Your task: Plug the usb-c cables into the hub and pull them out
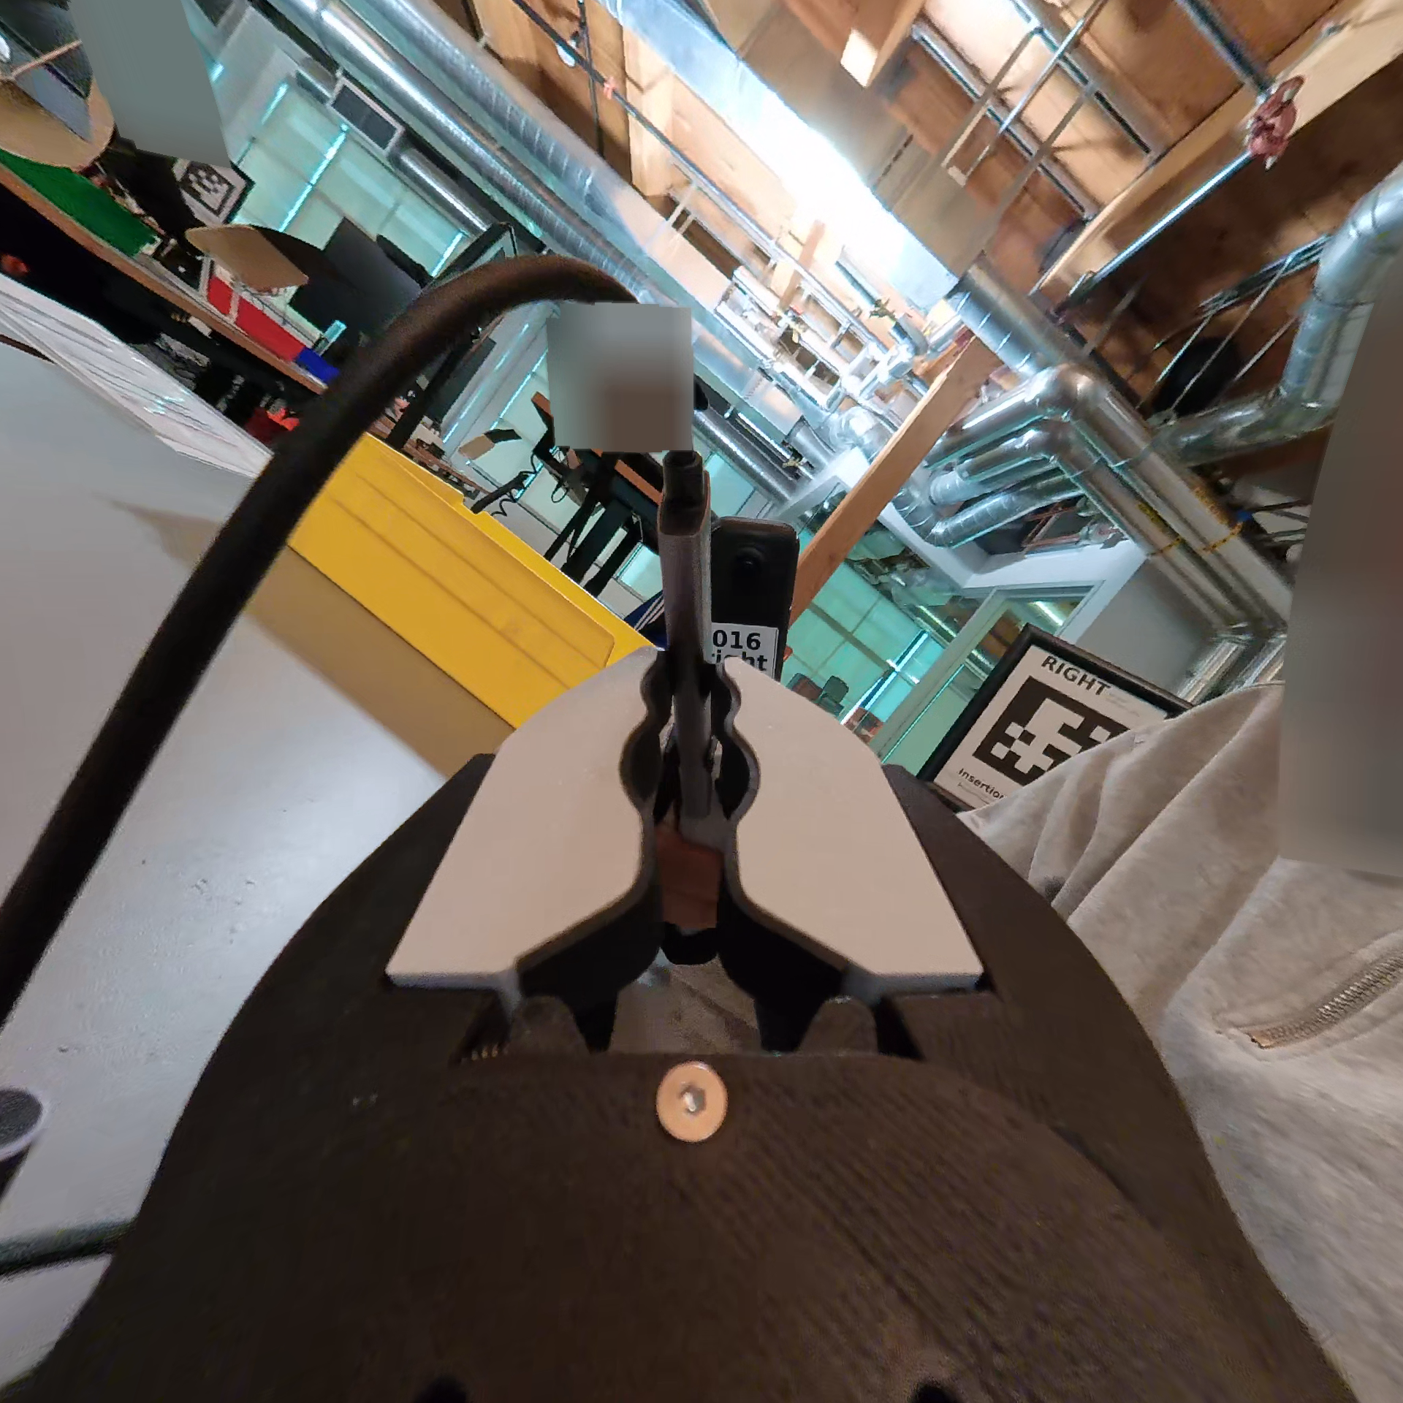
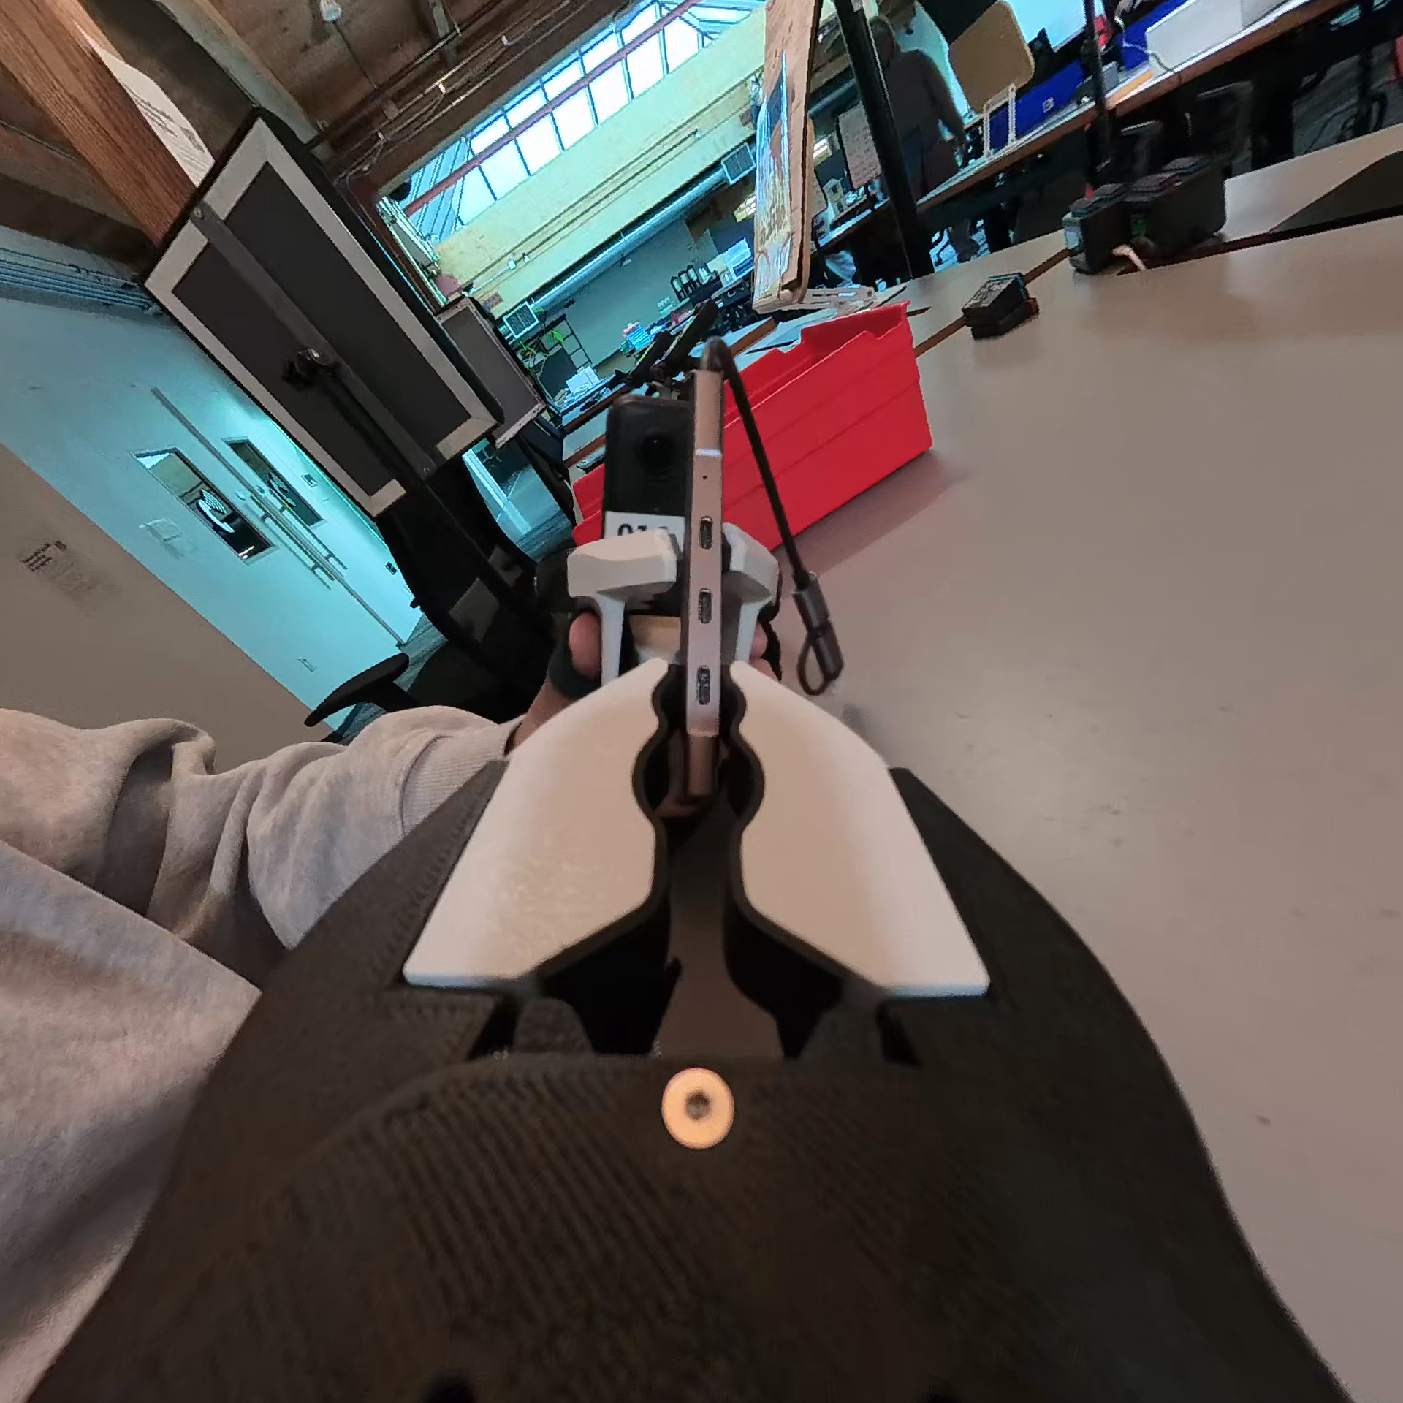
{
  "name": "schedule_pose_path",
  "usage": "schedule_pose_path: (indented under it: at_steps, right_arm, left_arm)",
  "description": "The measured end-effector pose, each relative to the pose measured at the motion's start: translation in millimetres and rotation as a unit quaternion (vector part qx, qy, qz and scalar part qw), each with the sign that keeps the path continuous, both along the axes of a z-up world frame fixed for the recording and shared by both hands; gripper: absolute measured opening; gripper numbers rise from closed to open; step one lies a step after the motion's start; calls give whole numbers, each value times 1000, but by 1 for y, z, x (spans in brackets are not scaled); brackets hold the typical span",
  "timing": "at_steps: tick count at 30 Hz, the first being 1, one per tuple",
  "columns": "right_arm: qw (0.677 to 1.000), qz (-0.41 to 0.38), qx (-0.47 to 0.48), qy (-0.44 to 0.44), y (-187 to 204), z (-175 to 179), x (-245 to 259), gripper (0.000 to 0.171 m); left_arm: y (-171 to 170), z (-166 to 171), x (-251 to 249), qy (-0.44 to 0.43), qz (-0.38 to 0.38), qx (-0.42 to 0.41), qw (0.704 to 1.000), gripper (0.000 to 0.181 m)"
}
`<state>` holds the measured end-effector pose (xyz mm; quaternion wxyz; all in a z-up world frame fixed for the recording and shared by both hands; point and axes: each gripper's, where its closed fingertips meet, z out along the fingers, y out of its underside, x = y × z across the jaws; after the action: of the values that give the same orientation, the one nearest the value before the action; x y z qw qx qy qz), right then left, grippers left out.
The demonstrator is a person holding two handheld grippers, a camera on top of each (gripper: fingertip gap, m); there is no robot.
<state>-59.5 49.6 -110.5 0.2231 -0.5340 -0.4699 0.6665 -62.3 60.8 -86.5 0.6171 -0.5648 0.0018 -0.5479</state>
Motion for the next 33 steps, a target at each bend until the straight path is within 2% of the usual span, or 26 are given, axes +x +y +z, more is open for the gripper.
schedule_pose_path:
  at_steps: [1,4,6,8,11,14,21,33]
  right_arm:
    - [1000,-4,3,1,2,0,0,10]
    - [999,-43,27,0,17,-3,-1,40]
    - [997,-71,43,11,28,1,1,44]
    - [995,-81,49,24,33,6,4,41]
    - [997,-51,45,22,22,5,3,33]
    - [997,-46,50,21,15,3,2,13]
    - [1000,-23,-3,12,7,3,1,8]
    - [996,-8,-88,-4,-20,-7,-10,9]
  left_arm:
    - [0,1,0,7,2,1,1000,8]
    - [-1,6,-7,2,12,8,1000,7]
    - [-2,6,-14,-3,18,8,1000,7]
    - [-2,5,-19,0,24,6,1000,7]
    - [-2,5,-22,3,29,5,1000,8]
    - [-2,3,-19,12,26,3,1000,8]
    - [1,5,-20,-31,43,7,999,9]
    - [-1,8,-13,-77,3,10,997,8]
